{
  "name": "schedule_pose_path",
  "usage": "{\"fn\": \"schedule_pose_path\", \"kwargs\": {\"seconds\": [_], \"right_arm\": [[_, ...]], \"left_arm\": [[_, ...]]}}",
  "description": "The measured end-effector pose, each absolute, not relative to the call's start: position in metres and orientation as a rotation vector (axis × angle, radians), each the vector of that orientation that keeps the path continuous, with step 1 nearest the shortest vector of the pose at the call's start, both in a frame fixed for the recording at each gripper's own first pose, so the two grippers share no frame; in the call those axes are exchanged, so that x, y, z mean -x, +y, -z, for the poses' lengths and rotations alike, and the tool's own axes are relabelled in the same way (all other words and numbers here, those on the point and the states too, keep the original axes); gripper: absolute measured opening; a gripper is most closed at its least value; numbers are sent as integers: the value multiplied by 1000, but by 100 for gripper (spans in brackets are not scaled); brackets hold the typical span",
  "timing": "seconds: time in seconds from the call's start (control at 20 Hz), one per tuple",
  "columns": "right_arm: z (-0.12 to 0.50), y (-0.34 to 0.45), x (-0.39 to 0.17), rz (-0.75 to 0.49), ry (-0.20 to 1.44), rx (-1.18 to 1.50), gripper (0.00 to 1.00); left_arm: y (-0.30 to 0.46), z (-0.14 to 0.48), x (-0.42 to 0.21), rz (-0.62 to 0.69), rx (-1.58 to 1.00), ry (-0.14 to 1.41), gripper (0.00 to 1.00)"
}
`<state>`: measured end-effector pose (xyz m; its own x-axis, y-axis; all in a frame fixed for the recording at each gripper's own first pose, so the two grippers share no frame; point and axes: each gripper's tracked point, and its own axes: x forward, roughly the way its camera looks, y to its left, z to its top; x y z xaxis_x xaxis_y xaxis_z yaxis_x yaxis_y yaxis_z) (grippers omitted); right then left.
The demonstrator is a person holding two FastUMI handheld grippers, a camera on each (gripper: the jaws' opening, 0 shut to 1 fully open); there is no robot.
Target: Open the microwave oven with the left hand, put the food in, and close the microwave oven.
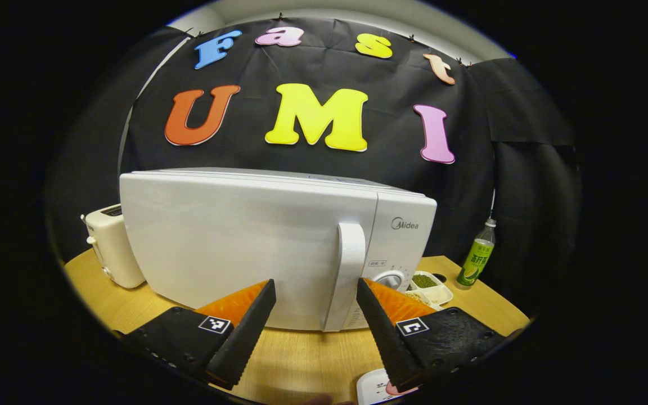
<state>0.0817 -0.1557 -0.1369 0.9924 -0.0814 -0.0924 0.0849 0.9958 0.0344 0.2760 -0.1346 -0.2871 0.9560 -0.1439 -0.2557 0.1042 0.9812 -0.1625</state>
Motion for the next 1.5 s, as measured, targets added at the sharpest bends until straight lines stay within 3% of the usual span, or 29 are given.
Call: {"fn": "schedule_pose_path", "kwargs": {"seconds": [0.15,0.2,0.25,0.3,0.45,0.5,0.55,0.6,0.65,0.7,0.75,0.8,0.95,1.0,1.05,1.1,1.15,1.2,1.25,1.5], "right_arm": [[142,-160,-85,90,98,-39,100],[144,-161,-85,90,100,-39,91],[145,-163,-86,90,102,-40,100],[147,-164,-86,90,104,-39,91],[151,-173,-87,103,104,-41,91],[154,-176,-88,108,106,-41,91],[156,-178,-89,111,110,-42,91],[158,-178,-88,111,115,-44,100],[161,-179,-89,110,122,-46,100],[163,-179,-87,106,128,-49,100],[164,-178,-86,102,131,-50,100],[165,-179,-85,98,131,-48,100],[165,-182,-80,100,123,-40,100],[165,-183,-79,102,122,-39,91],[166,-185,-79,102,124,-36,91],[168,-185,-78,100,124,-34,100],[168,-186,-77,99,123,-33,91],[168,-187,-77,100,123,-34,91],[170,-188,-77,103,130,-35,100],[168,-179,-69,106,142,-55,100]], "left_arm": [[-130,293,-289,95,128,269,90],[-129,300,-294,85,122,288,92],[-128,305,-300,73,116,304,93],[-128,310,-305,60,122,320,93],[-134,305,-304,44,94,299,92],[-138,304,-307,49,80,282,78],[-149,304,-308,74,74,301,71],[-152,306,-311,51,65,300,31],[-150,304,-307,32,34,320,16],[-149,305,-307,25,17,325,23],[-150,303,-302,23,34,322,23],[-152,307,-305,32,36,327,6],[-151,305,-300,60,44,330,6],[-152,304,-299,67,44,328,6],[-152,304,-297,70,52,326,6],[-150,300,-289,67,43,312,6],[-148,300,-284,65,38,303,6],[-145,300,-272,71,39,287,6],[-145,297,-265,88,30,275,6],[-125,296,-209,175,46,254,5]]}}
